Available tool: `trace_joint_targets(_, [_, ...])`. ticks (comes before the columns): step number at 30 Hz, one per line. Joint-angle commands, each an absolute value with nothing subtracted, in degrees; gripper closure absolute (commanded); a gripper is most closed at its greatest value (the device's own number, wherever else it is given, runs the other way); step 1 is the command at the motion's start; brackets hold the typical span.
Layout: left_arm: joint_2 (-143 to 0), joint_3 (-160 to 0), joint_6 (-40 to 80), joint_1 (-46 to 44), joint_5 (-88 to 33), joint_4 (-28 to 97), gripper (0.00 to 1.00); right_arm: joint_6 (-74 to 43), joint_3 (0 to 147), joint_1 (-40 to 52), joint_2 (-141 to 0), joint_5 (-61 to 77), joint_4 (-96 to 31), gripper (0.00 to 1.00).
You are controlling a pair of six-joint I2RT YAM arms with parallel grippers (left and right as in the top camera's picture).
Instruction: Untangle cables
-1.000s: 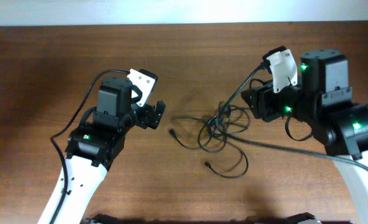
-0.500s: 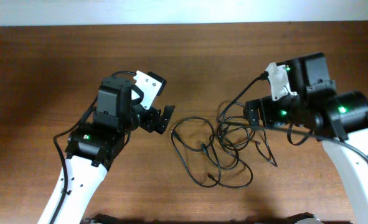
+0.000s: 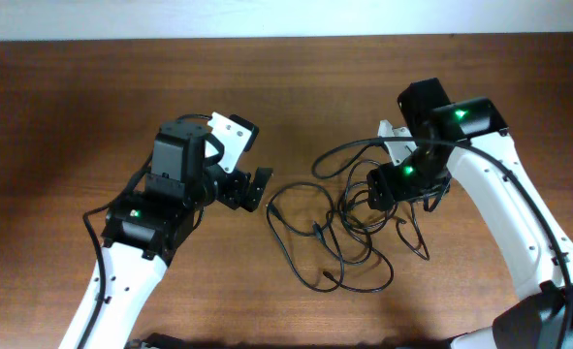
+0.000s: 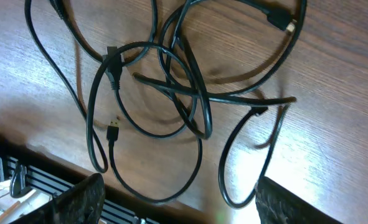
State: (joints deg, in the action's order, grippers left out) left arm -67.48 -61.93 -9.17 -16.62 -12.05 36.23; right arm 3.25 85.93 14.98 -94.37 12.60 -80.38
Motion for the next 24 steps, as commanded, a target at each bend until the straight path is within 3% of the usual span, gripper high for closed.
trace_joint_targets(1, [-66.6, -62.0, -8.4, -16.3, -12.7, 36.1, 0.01, 4.1, 82.2, 15.0, -94.8, 13.6, -78.3, 0.23])
trace_joint_targets(5, [-66.6, -62.0, -8.4, -16.3, -12.7, 36.1, 0.01, 4.3, 74.8, 15.0, -94.9, 20.6, -69.2, 0.29])
trace_joint_targets(8, [-66.6, -62.0, -8.4, -16.3, -12.6, 36.1, 0.01, 4.0, 68.6, 15.0, -95.0, 22.3, -60.9, 0.41])
trace_joint_targets(10, [-66.6, -62.0, -8.4, -16.3, -11.5, 36.1, 0.01, 4.0, 67.4, 15.0, -95.0, 22.3, -60.0, 0.55])
trace_joint_targets(13, [-66.6, -62.0, -8.4, -16.3, -10.0, 36.1, 0.01, 4.0, 67.4, 15.0, -95.0, 22.3, -59.9, 0.96])
trace_joint_targets(18, [-66.6, -62.0, -6.0, -16.3, -7.1, 36.2, 0.01, 4.3, 76.5, 14.9, -94.0, 25.7, -67.4, 0.96])
trace_joint_targets(24, [-66.6, -62.0, -5.1, -16.3, -7.0, 37.0, 0.01, 4.3, 114.5, 15.0, -91.7, 25.7, -86.4, 0.96])
